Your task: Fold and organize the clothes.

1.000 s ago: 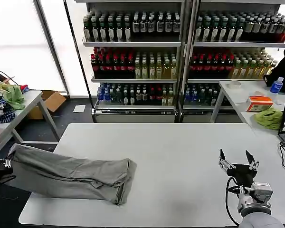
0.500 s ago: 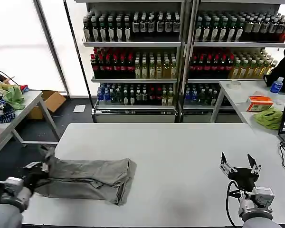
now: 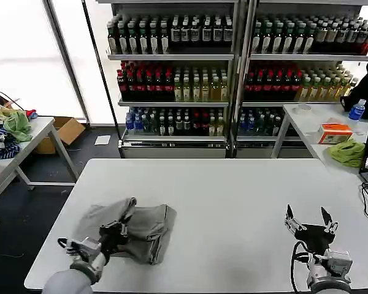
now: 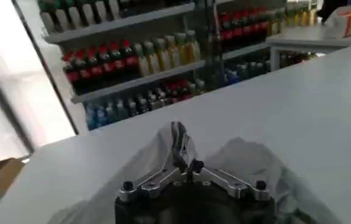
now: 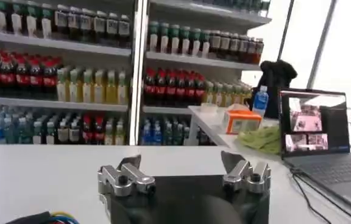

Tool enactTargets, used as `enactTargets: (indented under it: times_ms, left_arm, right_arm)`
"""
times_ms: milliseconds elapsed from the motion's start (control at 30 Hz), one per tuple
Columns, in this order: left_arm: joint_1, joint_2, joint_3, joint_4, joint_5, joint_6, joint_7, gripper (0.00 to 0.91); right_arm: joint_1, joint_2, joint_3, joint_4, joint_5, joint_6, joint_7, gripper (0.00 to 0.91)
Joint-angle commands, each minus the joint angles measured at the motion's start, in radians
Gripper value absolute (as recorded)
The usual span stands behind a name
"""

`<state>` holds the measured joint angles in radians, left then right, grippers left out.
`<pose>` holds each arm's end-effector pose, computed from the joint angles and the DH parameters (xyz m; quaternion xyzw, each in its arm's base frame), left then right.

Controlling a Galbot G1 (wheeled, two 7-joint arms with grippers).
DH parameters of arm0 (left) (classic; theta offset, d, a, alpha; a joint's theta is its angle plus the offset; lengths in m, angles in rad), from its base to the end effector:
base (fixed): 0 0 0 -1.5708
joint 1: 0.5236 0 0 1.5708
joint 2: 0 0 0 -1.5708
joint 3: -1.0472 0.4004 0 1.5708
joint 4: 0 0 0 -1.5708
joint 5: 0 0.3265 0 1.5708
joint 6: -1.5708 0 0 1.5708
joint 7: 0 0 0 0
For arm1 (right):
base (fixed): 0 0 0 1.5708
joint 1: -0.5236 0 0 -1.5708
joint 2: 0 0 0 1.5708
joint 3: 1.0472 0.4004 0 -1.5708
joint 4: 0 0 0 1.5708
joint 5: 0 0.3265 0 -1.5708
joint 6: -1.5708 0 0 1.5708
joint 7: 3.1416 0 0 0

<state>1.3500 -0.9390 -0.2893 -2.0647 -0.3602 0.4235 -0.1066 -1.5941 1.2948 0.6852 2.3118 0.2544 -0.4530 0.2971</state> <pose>0.1960 0.0912 -0.3102 -0.1576 -0.9620 -0.1249 0.1847 0.1185 -0.0863 -0.2625 -0.1232 -0.9841 0.0559 0.1153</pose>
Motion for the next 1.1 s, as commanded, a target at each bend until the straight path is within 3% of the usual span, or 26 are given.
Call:
enactTargets:
  times_ms: [33, 467, 500, 533, 567, 867, 1100]
  left_arm:
    - [-0.222, -0.014, 0.274, 0.007, -0.064, 0.049, -0.032, 0.000]
    - [-0.225, -0.011, 0.265, 0.065, -0.080, 0.062, 0.002, 0.000]
    - [-0.227, -0.021, 0.263, 0.080, -0.100, 0.062, -0.003, 0.494]
    - [-0.229, -0.028, 0.263, 0.091, -0.112, 0.061, -0.006, 0.494]
    - [-0.231, -0.035, 0.263, 0.109, -0.119, 0.054, -0.008, 0.907]
    - [-0.172, -0.060, 0.238, 0.073, -0.252, 0.028, 0.017, 0.907]
    - [-0.105, -0.055, 0.139, -0.081, -0.358, -0.072, 0.049, 0.907]
  right_arm:
    - [-0.016, 0.029, -0.001, -0.001, -0.018, 0.000, 0.000, 0.907]
    - [-0.008, 0.036, -0.012, -0.019, -0.022, 0.000, 0.000, 0.907]
    - [-0.008, 0.035, -0.012, -0.021, -0.022, 0.000, 0.000, 0.907]
    - [-0.008, 0.033, -0.013, -0.024, -0.022, 0.001, -0.001, 0.907]
    - [-0.008, 0.031, -0.013, -0.026, -0.022, 0.003, -0.001, 0.907]
    - [0.002, 0.020, -0.023, -0.051, -0.023, 0.012, -0.007, 0.907]
    - [0.026, 0.004, -0.048, -0.063, -0.025, 0.018, -0.014, 0.907]
